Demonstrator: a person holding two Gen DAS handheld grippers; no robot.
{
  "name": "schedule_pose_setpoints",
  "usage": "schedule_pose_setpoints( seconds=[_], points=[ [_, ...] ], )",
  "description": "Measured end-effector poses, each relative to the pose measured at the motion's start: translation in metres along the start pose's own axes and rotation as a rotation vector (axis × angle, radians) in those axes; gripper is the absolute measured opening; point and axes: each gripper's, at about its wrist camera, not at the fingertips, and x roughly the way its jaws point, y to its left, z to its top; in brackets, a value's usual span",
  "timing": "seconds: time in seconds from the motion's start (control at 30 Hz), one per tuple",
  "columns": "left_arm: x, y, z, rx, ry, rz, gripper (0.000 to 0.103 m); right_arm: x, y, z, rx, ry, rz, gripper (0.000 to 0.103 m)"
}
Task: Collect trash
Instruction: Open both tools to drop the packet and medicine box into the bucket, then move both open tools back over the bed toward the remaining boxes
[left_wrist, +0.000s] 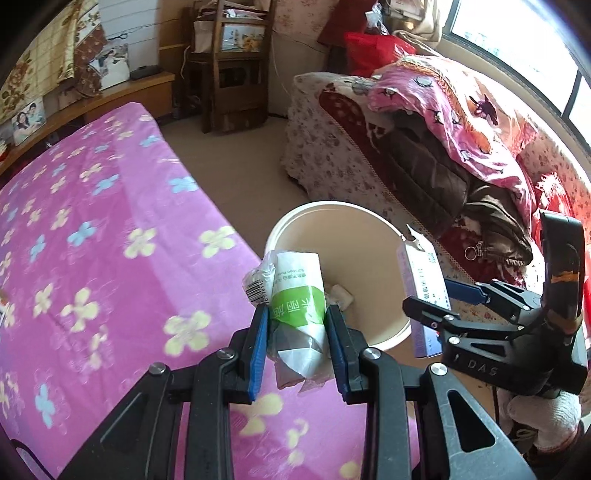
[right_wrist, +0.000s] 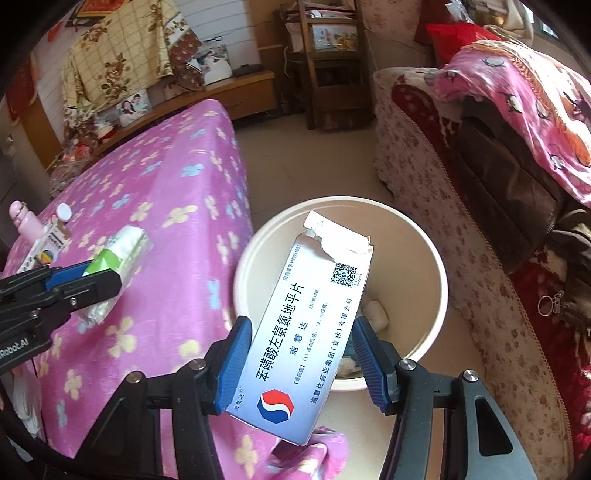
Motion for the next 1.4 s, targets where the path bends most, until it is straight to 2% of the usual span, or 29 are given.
schedule_pose_setpoints(
  seconds=[0.37,0.47,0.53,0.63,0.93,1.4],
  points=[
    [0.028,-0.014,0.014,0.011,0.006,-0.028,0.033,0.022,-0.024,0.001,0.041,0.012,-0.033,0.059],
    [0.032,-0.013,0.016,0.001,0.002,-0.038,0.036,0.027,-0.029,0.002,0.050,0.013,-0.040,0.061],
    [0.035,-0.011,0.017,-0.011,0.000,-0.055,0.051,0.030,-0.032,0.002,0.059,0.013,-0.041,0.061],
    [0.036,-0.006,0.017,-0.038,-0.012,-0.077,0.067,0.035,-0.038,0.003,0.089,0.012,-0.022,0.062],
    [0.034,0.011,0.010,-0.070,-0.003,-0.045,0.067,0.035,-0.044,0.001,0.138,-0.002,0.009,0.066],
    [0.009,0.037,-0.006,-0.097,-0.029,0.046,0.067,0.028,-0.007,-0.003,0.102,-0.005,0.031,0.066]
  ],
)
